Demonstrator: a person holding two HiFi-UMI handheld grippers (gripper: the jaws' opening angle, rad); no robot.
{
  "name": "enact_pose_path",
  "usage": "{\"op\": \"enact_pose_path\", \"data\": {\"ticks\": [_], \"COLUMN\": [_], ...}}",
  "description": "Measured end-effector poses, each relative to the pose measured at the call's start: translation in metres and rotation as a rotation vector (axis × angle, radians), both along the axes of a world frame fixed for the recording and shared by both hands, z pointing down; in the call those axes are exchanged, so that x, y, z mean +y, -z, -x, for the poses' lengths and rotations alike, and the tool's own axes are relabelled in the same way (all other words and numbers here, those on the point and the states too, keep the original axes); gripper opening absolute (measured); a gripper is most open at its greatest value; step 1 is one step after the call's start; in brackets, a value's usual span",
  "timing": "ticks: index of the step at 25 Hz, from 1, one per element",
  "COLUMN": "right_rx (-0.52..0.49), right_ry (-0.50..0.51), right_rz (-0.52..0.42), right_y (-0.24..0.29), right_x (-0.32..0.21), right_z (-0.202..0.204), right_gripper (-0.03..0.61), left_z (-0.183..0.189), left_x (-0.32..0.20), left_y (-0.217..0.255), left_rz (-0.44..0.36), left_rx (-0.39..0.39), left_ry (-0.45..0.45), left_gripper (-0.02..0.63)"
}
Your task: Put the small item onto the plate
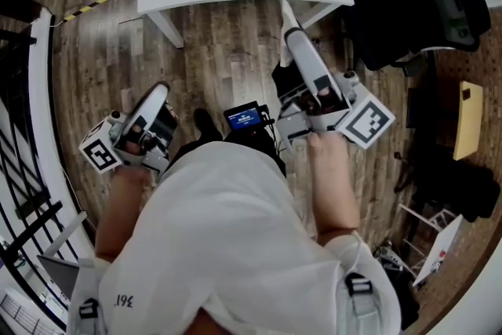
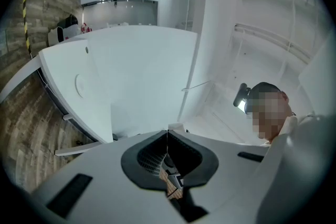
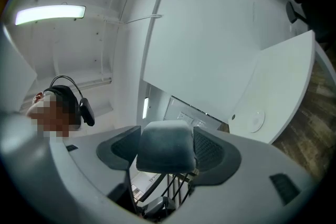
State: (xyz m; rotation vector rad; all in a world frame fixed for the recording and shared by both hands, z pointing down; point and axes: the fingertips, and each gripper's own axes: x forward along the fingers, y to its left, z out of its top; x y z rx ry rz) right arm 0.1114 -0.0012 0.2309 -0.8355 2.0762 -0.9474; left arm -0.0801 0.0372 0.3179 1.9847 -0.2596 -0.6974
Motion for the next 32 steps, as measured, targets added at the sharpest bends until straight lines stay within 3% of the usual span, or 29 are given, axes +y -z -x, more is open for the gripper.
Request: {"op": "enact_pose_path", "data": {"ticks": [8, 16, 24, 32], "right_rx": [0.058, 0.064, 0.134, 0.190], "right_ry": [0.014, 0.118, 0.187, 0.221], "right_rz": [0.052, 0.072, 0.084, 0.134], "right_y": [-0.020, -0.037, -0.041, -0.075], "right_x": [-0.059, -0.158, -0.248, -0.286], "right_z": [0.010, 0.014, -0.009, -0.024], "right_gripper": [0.318, 0.317, 0.318, 0.318], "left_z": [0.007, 0.007, -0.029, -0.052], "left_x": [-0.047, -0.121, -0.194, -0.224], "left_y": [-0.010, -0.013, 0.005, -0.011], "left_rz": [0.031, 0.034, 0.017, 0.065], "left_rx": [0.007, -0.027, -0.016, -0.014], "left_ry": [0.009, 0.118, 0.187, 0.219], "left_gripper": [0.006, 0.006, 0.008, 0.006]}}
